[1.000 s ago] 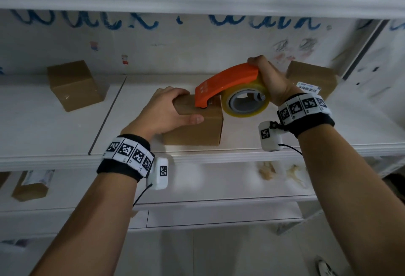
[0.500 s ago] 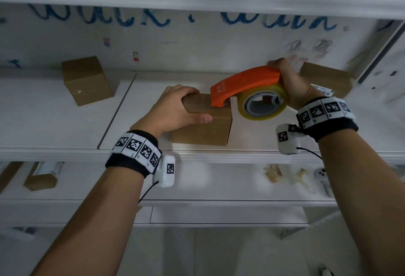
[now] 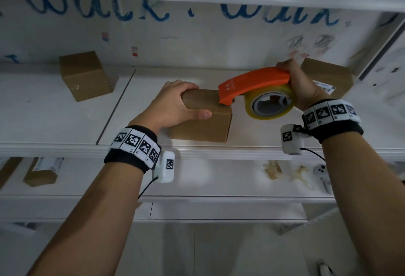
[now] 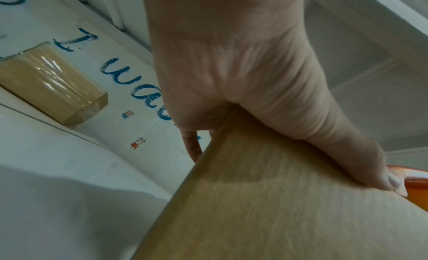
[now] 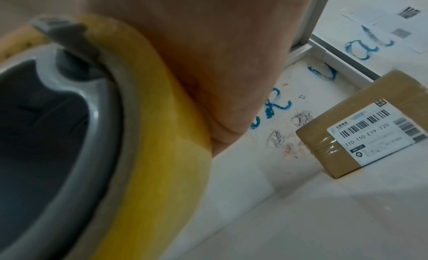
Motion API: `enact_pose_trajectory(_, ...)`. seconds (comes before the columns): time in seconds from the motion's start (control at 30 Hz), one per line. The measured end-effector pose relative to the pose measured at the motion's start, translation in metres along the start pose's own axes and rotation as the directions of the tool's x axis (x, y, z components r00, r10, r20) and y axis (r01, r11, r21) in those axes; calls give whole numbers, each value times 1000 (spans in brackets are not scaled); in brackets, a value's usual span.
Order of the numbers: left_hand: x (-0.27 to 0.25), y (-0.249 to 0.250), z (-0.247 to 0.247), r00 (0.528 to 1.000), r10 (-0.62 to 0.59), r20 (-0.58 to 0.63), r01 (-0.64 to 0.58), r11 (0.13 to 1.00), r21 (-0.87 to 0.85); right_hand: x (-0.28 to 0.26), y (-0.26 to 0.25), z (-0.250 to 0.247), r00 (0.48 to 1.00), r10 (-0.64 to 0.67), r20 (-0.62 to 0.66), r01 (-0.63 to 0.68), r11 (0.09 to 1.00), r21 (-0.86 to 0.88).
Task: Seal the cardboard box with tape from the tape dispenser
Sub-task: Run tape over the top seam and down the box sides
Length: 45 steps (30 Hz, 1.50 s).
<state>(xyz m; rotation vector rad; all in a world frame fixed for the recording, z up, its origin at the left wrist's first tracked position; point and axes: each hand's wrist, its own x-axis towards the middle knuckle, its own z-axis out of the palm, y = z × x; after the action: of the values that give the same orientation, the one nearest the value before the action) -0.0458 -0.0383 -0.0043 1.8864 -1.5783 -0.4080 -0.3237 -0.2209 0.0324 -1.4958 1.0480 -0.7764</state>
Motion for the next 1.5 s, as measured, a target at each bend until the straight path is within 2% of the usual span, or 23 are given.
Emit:
enact_pose_trajectory(0.37, 0, 1, -1, 999, 8, 35, -9, 999, 31, -8, -7, 2, 996, -24, 87, 25, 1000, -6)
enact_pose_trajectory(0.47, -1, 7, -6, 996, 0, 88, -17, 980, 199, -8, -11, 4, 999, -19, 41, 22, 998, -58)
enact_pose_trajectory(0.57, 2, 17, -8, 988, -34, 152, -39, 890, 453, -9, -14, 5, 1000, -9, 0, 9, 996, -94)
enact_pose_trajectory(0.63, 3, 25, -6, 984, -69, 164, -30, 843, 536, -10, -15, 5, 1000, -4, -5, 3, 995, -102)
enact_pose_trajectory(0.83, 1, 33, 8, 993, -48, 104, -20, 821, 570, -7, -15, 4, 1000, 10, -20, -13, 987, -158)
enact_pose_trajectory(1.07, 5, 37, 7, 980, -124, 158, 3, 796, 605, -6, -14, 4, 1000, 6, -23, -10, 983, -181)
enact_pose_trajectory(1.13, 4, 38, 9, 986, -86, 143, -18, 797, 604, -5, -14, 3, 999, 11, -31, -17, 982, -187)
enact_pose_trajectory(1.23, 0, 41, 15, 990, 61, 126, -122, 817, 563, -5, -14, 3, 1000, 16, -25, -21, 982, -186)
enact_pose_trajectory(1.3, 0, 44, 20, 983, 117, 145, -177, 827, 534, -4, -16, 3, 1000, 15, -20, -19, 982, -186)
enact_pose_trajectory(1.5, -3, 49, 19, 980, 72, 184, -159, 841, 517, -8, -18, 7, 1000, 9, 7, -7, 986, -165)
